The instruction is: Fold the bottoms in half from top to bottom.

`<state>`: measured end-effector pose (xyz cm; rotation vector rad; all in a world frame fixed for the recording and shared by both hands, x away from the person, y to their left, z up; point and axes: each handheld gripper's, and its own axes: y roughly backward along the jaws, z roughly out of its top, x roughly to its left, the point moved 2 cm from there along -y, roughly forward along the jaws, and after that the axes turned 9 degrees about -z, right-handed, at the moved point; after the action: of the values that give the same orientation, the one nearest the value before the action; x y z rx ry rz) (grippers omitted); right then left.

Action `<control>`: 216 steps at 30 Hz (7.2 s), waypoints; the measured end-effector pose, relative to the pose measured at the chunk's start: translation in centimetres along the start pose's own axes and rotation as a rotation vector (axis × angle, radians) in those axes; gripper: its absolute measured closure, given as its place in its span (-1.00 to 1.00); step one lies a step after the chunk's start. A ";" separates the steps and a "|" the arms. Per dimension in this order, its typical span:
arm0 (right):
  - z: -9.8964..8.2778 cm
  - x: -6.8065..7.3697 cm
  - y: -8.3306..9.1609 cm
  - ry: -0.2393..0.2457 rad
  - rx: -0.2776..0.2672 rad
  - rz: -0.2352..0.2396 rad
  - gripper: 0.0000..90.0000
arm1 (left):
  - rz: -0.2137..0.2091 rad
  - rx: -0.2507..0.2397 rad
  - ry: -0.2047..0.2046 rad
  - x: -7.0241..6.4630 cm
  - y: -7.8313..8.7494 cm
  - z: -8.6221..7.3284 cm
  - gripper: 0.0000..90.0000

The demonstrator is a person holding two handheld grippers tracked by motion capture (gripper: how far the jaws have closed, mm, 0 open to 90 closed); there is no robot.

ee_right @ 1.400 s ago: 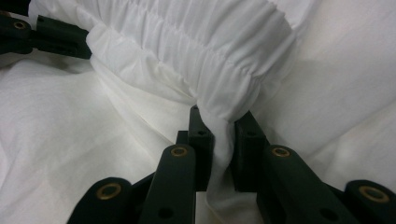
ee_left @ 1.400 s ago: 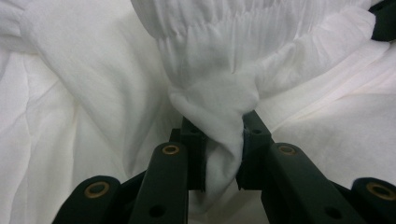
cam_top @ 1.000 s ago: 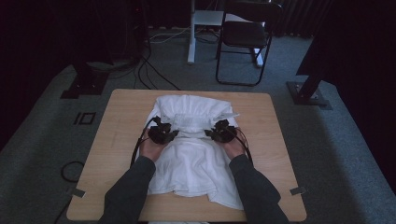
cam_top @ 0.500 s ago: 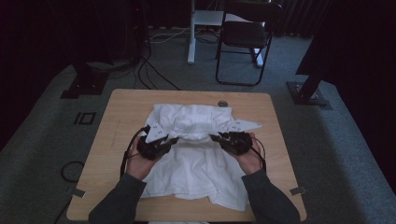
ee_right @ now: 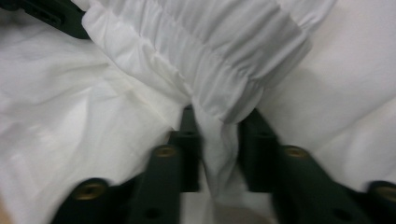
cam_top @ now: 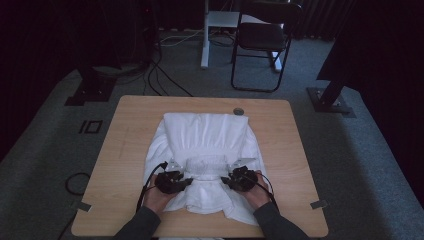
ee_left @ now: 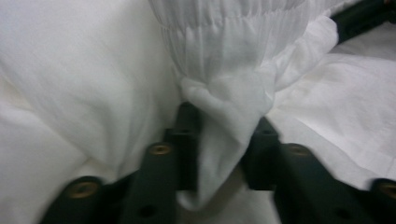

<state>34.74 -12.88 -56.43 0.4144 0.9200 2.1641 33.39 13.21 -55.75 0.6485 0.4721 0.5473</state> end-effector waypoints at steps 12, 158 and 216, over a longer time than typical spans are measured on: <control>2.4 -3.2 5.1 -0.106 -0.208 0.035 0.66 | 0.094 -0.180 0.059 2.5 5.0 4.2 0.53; 6.1 -14.0 -1.7 -0.298 -0.122 -0.227 -0.14 | 0.282 -0.098 0.220 14.4 -0.1 4.2 0.59; -2.3 -6.5 9.2 -0.089 -0.275 -0.088 0.87 | -0.126 -0.350 0.179 3.7 10.8 -2.9 0.74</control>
<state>33.28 -23.14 -51.44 0.3247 0.5699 2.1347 31.07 23.97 -51.43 0.2344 0.5648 0.5545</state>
